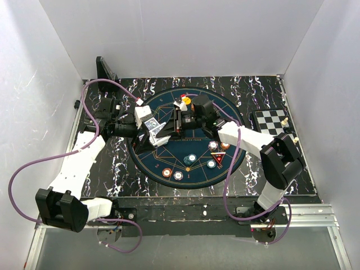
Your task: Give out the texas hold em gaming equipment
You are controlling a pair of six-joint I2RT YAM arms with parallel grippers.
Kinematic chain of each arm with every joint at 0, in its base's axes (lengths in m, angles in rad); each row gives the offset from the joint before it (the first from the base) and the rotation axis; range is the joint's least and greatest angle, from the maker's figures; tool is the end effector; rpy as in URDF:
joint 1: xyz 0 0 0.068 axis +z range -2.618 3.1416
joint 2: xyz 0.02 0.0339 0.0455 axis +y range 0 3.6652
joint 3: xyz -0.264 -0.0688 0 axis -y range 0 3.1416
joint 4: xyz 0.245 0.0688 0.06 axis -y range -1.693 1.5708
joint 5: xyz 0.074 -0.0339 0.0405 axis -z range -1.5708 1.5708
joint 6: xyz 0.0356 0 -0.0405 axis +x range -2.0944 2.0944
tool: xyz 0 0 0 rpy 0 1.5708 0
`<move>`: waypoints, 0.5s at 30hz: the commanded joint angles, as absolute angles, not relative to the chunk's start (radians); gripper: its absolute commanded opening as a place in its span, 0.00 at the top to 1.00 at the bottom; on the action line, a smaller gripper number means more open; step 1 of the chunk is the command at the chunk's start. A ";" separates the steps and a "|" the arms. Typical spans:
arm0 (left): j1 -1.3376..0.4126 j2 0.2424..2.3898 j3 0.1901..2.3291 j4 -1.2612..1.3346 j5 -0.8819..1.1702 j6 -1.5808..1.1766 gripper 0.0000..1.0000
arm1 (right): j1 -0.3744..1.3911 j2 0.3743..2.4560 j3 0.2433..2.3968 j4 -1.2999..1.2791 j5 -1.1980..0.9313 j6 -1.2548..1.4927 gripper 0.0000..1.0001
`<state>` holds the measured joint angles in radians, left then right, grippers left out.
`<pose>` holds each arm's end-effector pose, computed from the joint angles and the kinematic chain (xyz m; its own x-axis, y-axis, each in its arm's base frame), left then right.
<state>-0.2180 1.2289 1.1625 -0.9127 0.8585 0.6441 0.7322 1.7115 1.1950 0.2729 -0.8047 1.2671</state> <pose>0.2228 -0.0770 0.3251 -0.3156 0.4719 -0.8232 0.9292 0.3295 -0.1674 0.2770 0.2834 0.2823 -0.9922 -0.0023 -0.1244 -0.1230 0.1683 0.9780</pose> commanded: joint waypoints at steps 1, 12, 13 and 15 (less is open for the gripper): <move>-0.222 1.204 1.210 -0.936 0.850 0.729 0.05 | 0.735 1.690 1.243 0.273 -0.808 1.255 0.81; -0.311 1.184 1.172 -0.986 0.766 0.830 0.11 | 0.739 1.698 1.290 0.186 -0.770 1.207 0.82; -0.317 1.183 1.167 -0.970 0.753 0.810 0.12 | 0.742 1.700 1.299 0.172 -0.767 1.198 0.82; -0.318 1.190 1.166 -0.936 0.736 0.781 0.15 | 0.750 1.704 1.311 0.149 -0.759 1.184 0.82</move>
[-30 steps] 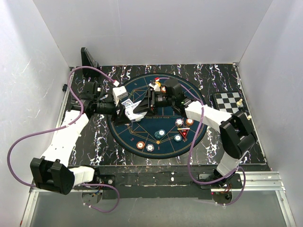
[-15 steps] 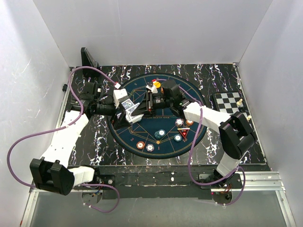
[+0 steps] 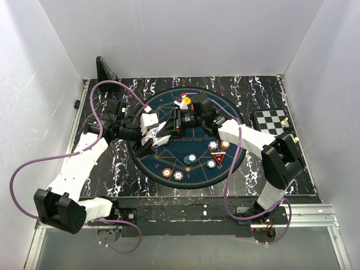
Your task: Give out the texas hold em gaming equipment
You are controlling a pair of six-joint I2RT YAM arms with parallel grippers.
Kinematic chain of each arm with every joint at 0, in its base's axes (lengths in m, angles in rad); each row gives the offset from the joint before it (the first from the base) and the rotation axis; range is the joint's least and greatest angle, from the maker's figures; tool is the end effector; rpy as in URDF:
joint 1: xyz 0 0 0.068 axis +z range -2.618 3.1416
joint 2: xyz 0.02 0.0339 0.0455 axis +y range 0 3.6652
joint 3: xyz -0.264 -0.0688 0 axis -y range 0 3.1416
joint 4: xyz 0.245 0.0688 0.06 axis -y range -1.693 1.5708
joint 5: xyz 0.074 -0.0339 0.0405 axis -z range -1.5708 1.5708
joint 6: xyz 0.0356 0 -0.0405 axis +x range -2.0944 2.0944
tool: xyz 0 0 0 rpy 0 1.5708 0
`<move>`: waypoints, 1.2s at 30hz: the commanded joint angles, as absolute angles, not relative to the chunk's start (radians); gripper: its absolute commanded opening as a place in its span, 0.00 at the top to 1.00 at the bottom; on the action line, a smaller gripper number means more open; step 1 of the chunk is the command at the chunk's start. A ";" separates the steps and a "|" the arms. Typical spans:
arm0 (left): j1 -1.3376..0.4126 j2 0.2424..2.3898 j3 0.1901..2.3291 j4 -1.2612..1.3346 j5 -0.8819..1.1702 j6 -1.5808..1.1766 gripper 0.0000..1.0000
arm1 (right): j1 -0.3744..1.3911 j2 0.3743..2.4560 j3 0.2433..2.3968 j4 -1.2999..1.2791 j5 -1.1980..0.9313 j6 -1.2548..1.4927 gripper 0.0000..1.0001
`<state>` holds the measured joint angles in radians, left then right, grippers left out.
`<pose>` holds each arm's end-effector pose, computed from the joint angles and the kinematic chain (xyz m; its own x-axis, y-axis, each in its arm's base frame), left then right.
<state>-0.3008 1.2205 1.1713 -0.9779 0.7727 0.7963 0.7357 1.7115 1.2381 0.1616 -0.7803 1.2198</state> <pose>0.2109 -0.0914 0.3242 -0.1735 0.5897 -0.7888 0.9738 0.2222 -0.0480 0.2775 0.2850 0.2861 -0.9922 0.0020 -0.1246 -0.1211 0.2200 0.9680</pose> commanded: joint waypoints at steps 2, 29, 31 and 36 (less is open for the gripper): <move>-0.318 1.200 1.167 -0.922 0.720 0.775 0.19 | 0.753 1.704 1.316 0.134 -0.753 1.177 0.82; -0.321 1.184 1.147 -0.954 0.744 0.773 0.74 | 0.736 1.692 1.370 -0.107 -0.706 1.011 0.36; -0.322 1.186 1.152 -0.956 0.739 0.779 0.75 | 0.738 1.701 1.374 -0.118 -0.706 1.011 0.38; -0.324 1.184 1.158 -0.966 0.724 0.798 0.76 | 0.738 1.709 1.379 -0.120 -0.713 1.005 0.46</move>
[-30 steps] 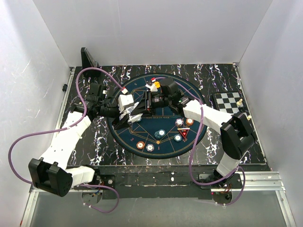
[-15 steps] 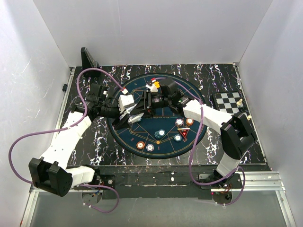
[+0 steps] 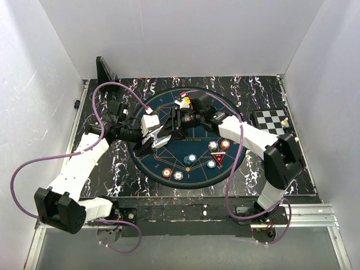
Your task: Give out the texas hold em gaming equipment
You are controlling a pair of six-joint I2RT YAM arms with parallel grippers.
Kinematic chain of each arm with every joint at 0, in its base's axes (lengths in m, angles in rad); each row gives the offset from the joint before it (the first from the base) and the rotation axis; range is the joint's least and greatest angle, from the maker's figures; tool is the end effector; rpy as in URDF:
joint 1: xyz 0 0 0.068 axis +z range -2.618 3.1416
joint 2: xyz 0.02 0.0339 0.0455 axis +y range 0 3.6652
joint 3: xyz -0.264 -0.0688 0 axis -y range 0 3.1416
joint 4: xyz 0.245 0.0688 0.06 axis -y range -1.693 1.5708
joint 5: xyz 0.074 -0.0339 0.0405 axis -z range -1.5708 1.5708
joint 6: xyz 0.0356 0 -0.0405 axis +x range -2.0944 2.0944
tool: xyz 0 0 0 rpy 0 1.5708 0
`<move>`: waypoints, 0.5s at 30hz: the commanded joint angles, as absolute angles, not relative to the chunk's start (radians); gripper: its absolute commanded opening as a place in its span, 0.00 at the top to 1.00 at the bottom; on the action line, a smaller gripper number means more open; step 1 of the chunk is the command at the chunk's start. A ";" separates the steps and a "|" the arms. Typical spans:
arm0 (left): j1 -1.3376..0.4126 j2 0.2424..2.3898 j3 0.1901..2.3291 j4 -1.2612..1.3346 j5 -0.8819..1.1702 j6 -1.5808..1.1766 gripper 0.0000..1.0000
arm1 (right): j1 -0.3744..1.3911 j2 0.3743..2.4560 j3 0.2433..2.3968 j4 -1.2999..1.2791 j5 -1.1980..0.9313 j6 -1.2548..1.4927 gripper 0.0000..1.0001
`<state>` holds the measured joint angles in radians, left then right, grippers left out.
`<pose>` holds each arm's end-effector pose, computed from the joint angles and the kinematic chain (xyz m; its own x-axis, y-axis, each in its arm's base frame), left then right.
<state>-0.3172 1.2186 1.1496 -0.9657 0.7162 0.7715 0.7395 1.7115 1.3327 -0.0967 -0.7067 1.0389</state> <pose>0.2103 -0.0936 0.3176 -0.1994 0.6190 -0.7597 0.9666 0.2518 -0.0485 0.2775 0.2844 0.2938 -0.9808 -0.0075 -0.1947 -0.1848 0.3535 0.9170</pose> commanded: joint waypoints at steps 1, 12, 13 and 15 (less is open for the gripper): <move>-0.327 1.184 1.158 -0.972 0.721 0.801 0.76 | 0.736 1.707 1.381 -0.126 -0.712 0.999 0.48; -0.331 1.177 1.155 -0.971 0.727 0.792 0.80 | 0.693 1.660 1.327 -0.135 -0.716 0.988 0.58; -0.330 1.174 1.152 -0.963 0.733 0.784 0.80 | 0.690 1.658 1.322 -0.133 -0.719 0.988 0.58; -0.331 1.172 1.149 -0.950 0.738 0.770 0.81 | 0.684 1.651 1.316 -0.137 -0.718 0.989 0.59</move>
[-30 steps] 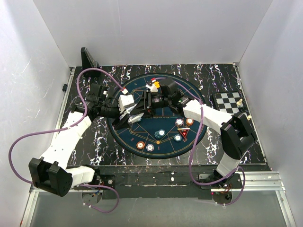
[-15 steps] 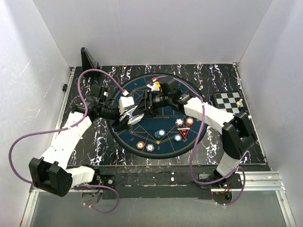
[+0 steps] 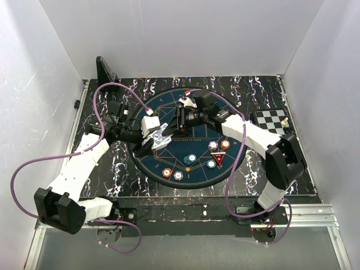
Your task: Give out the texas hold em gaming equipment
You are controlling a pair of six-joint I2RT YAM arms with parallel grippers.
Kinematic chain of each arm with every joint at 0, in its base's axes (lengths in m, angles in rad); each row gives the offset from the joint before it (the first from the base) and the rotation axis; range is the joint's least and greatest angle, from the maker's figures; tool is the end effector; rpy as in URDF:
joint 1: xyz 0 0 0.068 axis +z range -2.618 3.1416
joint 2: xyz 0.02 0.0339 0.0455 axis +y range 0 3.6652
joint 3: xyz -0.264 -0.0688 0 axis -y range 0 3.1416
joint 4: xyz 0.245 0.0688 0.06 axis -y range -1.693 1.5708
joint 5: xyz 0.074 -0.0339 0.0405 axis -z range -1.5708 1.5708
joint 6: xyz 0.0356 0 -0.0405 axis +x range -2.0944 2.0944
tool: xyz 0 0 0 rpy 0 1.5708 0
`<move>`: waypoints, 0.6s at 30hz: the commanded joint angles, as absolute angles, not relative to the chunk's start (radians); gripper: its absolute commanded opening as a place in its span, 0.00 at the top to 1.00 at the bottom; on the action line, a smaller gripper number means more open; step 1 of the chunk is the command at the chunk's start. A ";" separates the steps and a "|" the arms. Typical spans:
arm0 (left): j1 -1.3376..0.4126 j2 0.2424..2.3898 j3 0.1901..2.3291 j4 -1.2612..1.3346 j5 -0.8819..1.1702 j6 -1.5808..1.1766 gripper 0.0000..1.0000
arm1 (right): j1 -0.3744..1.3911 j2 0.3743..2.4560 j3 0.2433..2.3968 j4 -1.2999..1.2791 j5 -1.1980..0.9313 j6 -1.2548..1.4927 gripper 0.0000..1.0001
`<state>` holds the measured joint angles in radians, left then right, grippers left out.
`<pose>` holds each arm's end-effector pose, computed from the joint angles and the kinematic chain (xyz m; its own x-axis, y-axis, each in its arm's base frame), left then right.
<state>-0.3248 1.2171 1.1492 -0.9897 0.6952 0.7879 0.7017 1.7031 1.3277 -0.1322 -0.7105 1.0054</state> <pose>0.2077 -0.0940 0.3161 -0.1974 0.6409 -0.7419 0.9683 0.2455 -0.0456 0.2852 0.2714 0.2921 -0.9796 0.0101 -0.2005 -0.1819 0.3780 0.9078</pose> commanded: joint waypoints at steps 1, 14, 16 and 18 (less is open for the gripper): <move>-0.331 1.173 1.149 -0.950 0.739 0.769 0.82 | 0.681 1.646 1.312 -0.137 -0.715 0.989 0.59; -0.331 1.152 1.120 -0.950 0.732 0.769 0.85 | 0.638 1.611 1.321 -0.179 -0.696 0.962 0.73; -0.331 1.149 1.118 -0.950 0.732 0.767 0.86 | 0.629 1.606 1.322 -0.186 -0.698 0.959 0.78; -0.331 1.149 1.118 -0.946 0.732 0.765 0.86 | 0.617 1.600 1.324 -0.195 -0.698 0.954 0.81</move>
<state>-0.3252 1.1889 1.1187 -0.9722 0.6960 0.7704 0.6395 1.6508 1.3121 -0.1715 -0.7059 0.9825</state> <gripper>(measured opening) 0.654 0.217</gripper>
